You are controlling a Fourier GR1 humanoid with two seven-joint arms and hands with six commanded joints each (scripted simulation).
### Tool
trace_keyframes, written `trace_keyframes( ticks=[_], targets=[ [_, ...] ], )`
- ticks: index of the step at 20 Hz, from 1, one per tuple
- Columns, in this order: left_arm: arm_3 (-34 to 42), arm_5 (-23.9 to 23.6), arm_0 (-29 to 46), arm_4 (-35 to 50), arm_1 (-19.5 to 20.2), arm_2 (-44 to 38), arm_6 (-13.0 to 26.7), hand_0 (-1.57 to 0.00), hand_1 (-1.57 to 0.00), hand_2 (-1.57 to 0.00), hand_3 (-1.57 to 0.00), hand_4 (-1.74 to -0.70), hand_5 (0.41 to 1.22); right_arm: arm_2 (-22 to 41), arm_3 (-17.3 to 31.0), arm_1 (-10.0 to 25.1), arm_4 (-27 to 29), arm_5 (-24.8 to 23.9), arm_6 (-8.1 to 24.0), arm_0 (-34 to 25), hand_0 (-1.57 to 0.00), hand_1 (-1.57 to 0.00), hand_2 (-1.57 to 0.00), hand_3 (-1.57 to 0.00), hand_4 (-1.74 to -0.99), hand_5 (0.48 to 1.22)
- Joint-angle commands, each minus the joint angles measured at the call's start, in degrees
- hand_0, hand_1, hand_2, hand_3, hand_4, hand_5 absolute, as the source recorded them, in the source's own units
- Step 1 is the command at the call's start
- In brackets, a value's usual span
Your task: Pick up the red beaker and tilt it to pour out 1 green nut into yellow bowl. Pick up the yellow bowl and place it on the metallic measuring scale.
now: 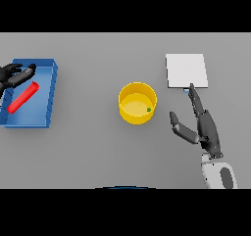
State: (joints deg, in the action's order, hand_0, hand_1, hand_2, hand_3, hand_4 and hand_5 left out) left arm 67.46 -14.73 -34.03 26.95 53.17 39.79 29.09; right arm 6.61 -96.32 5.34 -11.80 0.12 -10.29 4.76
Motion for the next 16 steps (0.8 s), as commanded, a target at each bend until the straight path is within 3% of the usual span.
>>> trace_keyframes(
  ticks=[1,5,6,8,9,12,16],
  targets=[
    [-0.59,-0.24,-0.31,-0.53,-0.12,-0.02,-0.69,-0.26,-0.23,-0.22,-0.18,-0.74,0.648,0.26,0.38,-0.25,-0.29,-0.07,0.24,-0.24,0.0,0.0,0.0,0.0,-1.156,0.69],
    [-2.88,-2.39,-1.92,-2.6,-1.8,0.52,-0.54,-0.11,-0.09,-0.09,-0.08,-0.71,0.647,0.41,-0.19,-0.19,-0.84,-0.39,0.32,-0.08,0.0,0.0,0.0,0.0,-1.176,0.688],
    [-2.89,-3.2,-1.88,-2.89,-1.92,0.45,-0.95,-0.09,-0.07,-0.07,-0.06,-0.7,0.653,0.59,-0.18,-0.34,-1.5,-0.84,1.77,-0.35,0.0,0.0,0.0,0.0,-1.178,0.679],
    [-2.96,-4.57,-1.94,-3.07,-2.28,-0.27,-3.3,-0.05,-0.05,-0.05,-0.04,-0.71,0.663,1.49,-0.69,0.67,-4.43,-1.49,3.64,-0.53,0.0,0.0,0.0,0.0,-1.163,0.677],
    [-2.21,-5.45,-0.82,-2.87,-2.39,-0.43,-4.76,-0.04,-0.04,-0.04,-0.03,-0.71,0.674,2.22,-0.81,1.06,-5.02,-0.84,2.97,-0.73,0.0,0.0,0.0,0.0,-1.146,0.691],
    [-1.63,-6.08,-1.24,-3.2,-2.05,-0.49,-4.74,-0.02,-0.02,-0.02,-0.01,-0.71,0.689,4.67,-0.67,5.42,-7.86,3.65,2.39,-4.1,0.0,0.0,0.0,0.0,-1.153,0.728],
    [-1.87,-5.45,-0.78,-1.76,-2.53,-1.47,-6.64,-0.01,-0.01,-0.01,-0.01,-0.72,0.667,10.59,1.18,13.62,-18.85,9.08,5.5,-12.11,0.0,0.0,0.0,0.0,-1.216,0.704]
  ],
)
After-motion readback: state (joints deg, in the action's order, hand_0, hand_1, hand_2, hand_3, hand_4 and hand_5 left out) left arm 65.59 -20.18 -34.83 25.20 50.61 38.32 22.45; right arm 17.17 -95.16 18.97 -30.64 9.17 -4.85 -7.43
